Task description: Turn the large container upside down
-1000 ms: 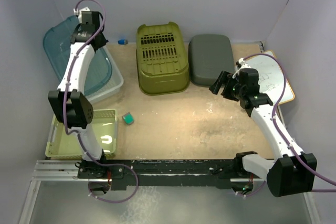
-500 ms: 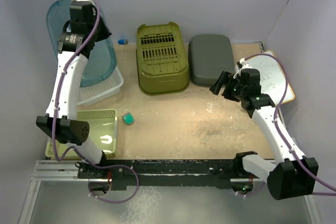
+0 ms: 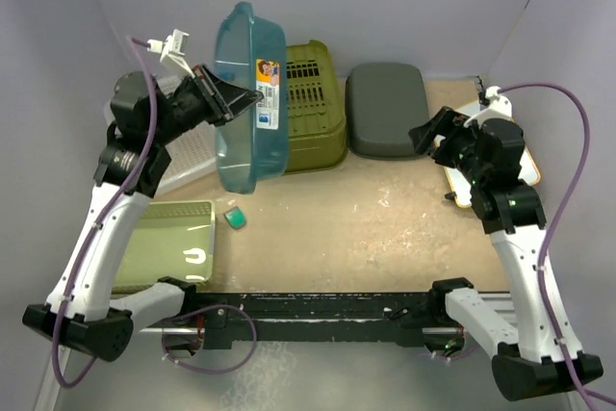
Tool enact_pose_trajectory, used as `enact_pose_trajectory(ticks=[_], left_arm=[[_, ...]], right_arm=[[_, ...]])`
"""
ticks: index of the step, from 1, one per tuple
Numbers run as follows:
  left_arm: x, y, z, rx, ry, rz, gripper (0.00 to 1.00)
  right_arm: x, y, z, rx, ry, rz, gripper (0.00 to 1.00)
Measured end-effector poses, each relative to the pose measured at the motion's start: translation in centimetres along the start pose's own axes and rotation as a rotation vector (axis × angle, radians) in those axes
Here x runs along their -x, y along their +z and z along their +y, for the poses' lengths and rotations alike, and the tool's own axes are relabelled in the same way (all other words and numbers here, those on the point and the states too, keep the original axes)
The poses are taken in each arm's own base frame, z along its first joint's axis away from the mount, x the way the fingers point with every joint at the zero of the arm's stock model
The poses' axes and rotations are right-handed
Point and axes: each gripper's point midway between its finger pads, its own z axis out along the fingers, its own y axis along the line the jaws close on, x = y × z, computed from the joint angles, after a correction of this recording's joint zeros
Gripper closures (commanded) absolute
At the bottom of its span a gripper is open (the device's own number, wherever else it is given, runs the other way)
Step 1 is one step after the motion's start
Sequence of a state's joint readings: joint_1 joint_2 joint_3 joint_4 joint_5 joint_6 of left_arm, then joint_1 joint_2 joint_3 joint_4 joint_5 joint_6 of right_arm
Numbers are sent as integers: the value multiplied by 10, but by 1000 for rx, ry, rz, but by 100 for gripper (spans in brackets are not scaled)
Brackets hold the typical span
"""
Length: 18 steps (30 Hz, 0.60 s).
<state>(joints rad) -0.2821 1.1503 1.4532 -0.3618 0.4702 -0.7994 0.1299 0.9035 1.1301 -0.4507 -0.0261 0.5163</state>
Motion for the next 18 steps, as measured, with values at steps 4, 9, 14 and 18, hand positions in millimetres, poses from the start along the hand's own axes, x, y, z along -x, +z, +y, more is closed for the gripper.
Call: enact_pose_trajectory(ticks=[4, 9, 14, 18], left_arm=[[-4, -15, -35, -159, -96, -19, 100], [-9, -41, -77, -348, -176, -48, 100], [-38, -53, -98, -487, -279, -17, 100], [-79, -37, -112, -531, -353, 92, 100]], right_arm=[[14, -18, -1, -20, -1, -58, 17], [17, -34, -9, -66, -7, -75, 17], [16, -54, -14, -95, -19, -77, 17], [19, -76, -18, -117, -30, -92, 17]])
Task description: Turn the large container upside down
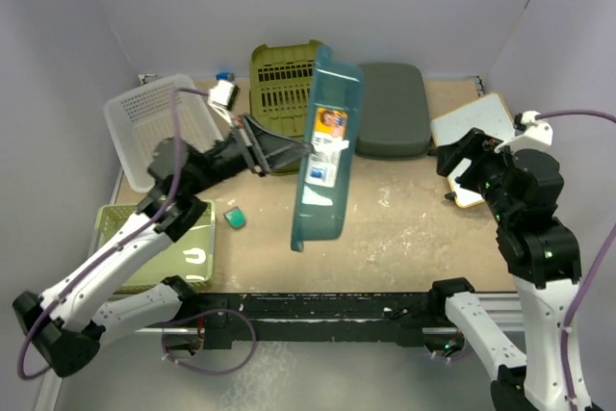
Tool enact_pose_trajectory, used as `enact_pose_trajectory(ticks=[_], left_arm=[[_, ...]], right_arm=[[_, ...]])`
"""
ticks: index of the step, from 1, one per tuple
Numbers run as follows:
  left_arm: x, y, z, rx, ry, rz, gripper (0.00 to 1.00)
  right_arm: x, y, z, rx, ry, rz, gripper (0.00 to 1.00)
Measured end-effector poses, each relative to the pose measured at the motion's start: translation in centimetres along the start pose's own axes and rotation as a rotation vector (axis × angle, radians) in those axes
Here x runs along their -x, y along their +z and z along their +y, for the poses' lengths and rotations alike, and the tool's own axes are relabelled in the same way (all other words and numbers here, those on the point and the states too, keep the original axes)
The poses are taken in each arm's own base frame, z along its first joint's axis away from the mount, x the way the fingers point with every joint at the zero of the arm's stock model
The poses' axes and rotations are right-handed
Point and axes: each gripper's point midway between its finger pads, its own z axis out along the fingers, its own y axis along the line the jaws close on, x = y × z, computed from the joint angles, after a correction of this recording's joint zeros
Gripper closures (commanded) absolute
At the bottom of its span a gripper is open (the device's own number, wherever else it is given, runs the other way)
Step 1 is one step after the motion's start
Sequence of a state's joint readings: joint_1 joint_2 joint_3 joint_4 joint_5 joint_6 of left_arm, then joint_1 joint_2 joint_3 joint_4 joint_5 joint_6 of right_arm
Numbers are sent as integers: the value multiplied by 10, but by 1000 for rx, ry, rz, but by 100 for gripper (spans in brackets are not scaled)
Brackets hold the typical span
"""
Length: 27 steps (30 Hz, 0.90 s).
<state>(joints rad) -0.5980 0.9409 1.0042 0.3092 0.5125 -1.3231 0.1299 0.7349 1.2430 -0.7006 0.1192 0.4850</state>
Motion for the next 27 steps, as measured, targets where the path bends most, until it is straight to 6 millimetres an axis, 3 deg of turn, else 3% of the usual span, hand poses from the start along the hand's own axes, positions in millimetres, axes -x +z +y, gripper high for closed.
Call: enact_pose_trajectory(ticks=[6, 13, 19, 27], left_arm=[[-77, 37, 27, 2, -107, 177, 100], [-110, 66, 83, -29, -247, 197, 100], [-146, 87, 128, -80, -459, 240, 100], [-163, 86, 169, -87, -634, 253, 100]], right_arm=[[26, -40, -3, -18, -1, -76, 17], [46, -74, -8, -38, 3, -144, 17], [48, -79, -10, -49, 0, -156, 17], [29, -63, -16, -70, -11, -94, 17]])
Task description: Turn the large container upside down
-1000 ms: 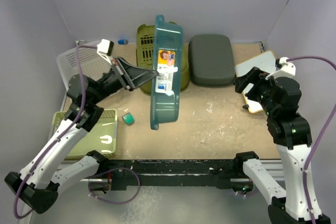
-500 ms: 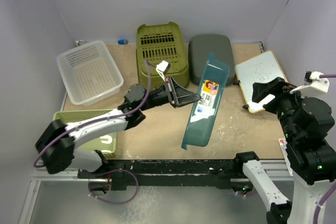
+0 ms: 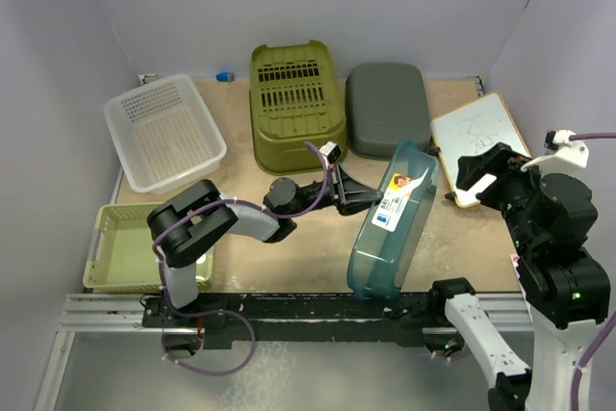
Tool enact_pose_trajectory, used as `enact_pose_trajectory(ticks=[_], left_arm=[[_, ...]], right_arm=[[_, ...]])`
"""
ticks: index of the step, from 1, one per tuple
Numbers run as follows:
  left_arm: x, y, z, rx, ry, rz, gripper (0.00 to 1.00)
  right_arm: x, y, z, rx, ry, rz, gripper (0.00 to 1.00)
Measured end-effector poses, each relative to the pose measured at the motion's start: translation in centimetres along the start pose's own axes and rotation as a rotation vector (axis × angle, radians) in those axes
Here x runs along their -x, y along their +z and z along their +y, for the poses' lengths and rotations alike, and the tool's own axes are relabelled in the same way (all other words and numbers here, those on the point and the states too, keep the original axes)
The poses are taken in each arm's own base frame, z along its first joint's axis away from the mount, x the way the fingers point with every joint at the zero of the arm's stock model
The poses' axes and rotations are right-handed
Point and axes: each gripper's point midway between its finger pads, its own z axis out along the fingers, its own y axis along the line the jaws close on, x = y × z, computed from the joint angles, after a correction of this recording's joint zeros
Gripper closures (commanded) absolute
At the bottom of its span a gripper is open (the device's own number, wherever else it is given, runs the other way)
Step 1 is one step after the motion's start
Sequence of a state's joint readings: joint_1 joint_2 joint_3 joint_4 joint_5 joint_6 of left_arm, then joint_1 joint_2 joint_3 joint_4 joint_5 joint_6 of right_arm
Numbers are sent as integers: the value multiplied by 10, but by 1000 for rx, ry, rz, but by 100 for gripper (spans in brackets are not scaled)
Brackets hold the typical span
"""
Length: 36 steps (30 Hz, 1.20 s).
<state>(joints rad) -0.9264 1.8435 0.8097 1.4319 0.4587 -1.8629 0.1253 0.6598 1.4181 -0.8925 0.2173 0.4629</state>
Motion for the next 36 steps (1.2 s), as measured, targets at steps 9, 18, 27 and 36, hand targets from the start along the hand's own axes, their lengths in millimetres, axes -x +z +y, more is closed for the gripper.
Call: enact_pose_trajectory(ticks=[9, 18, 27, 36], left_arm=[[27, -26, 37, 58, -63, -50, 95], [67, -90, 97, 240, -103, -166, 51], [66, -109, 140, 394, -4, -153, 34], [101, -133, 176, 876, 325, -157, 29]], right_arm=[[-9, 7, -3, -11, -9, 21, 17], [-23, 18, -7, -27, -19, 57, 17], [-58, 32, -13, -33, -36, 145, 17], [-96, 44, -14, -11, -63, 261, 16]])
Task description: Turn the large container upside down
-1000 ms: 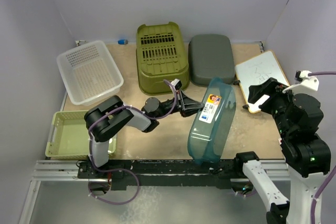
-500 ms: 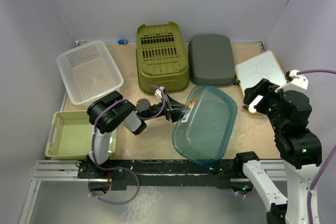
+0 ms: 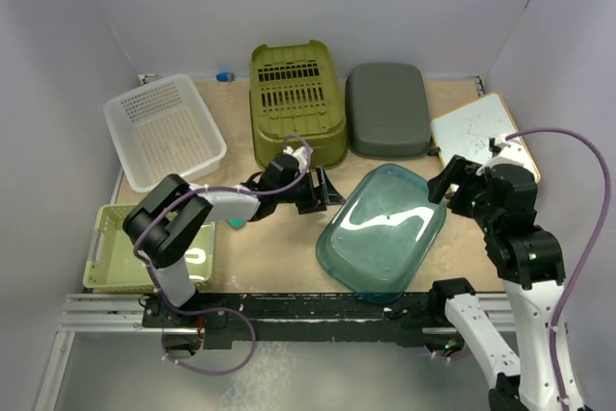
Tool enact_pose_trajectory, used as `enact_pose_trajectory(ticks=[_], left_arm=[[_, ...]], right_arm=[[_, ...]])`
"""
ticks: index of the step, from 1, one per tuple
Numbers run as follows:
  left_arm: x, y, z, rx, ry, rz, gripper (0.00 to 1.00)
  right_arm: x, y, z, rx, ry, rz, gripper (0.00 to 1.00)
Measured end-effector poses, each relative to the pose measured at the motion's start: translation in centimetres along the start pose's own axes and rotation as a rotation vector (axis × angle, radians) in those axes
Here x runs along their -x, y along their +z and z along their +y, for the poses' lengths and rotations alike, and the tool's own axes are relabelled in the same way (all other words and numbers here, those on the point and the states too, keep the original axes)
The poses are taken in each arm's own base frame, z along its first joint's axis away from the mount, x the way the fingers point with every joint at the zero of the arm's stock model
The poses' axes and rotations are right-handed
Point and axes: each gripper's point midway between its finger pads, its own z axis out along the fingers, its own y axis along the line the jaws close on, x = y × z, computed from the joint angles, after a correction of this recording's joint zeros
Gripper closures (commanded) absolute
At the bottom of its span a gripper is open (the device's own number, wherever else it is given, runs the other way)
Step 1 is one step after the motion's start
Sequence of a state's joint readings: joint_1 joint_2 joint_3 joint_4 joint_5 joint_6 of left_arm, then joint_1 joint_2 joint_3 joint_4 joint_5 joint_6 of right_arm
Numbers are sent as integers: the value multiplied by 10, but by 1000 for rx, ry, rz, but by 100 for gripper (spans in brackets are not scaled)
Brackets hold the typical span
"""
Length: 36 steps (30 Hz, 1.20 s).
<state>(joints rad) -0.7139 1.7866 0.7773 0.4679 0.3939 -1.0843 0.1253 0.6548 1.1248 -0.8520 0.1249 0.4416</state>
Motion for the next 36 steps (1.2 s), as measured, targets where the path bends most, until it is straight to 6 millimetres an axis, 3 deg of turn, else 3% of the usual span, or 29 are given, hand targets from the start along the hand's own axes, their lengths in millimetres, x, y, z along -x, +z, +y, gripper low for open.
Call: enact_pose_trajectory(ticks=[6, 10, 13, 20, 26, 36], left_arm=[[16, -13, -1, 143, 199, 6, 29], [2, -21, 24, 258, 245, 73, 29], [-13, -28, 41, 333, 273, 137, 29], [-29, -28, 41, 387, 356, 219, 29], [-30, -26, 42, 426, 392, 235, 29], [-35, -11, 32, 431, 441, 257, 30]], right_arm=[[-66, 25, -13, -55, 53, 210, 14], [-125, 30, -32, -167, 158, 386, 12], [-156, 30, -37, -202, 228, 461, 12], [-208, 47, -22, -128, 369, 594, 12], [-208, 67, -11, -75, 373, 593, 11], [-174, 98, -19, -122, 278, 476, 11]])
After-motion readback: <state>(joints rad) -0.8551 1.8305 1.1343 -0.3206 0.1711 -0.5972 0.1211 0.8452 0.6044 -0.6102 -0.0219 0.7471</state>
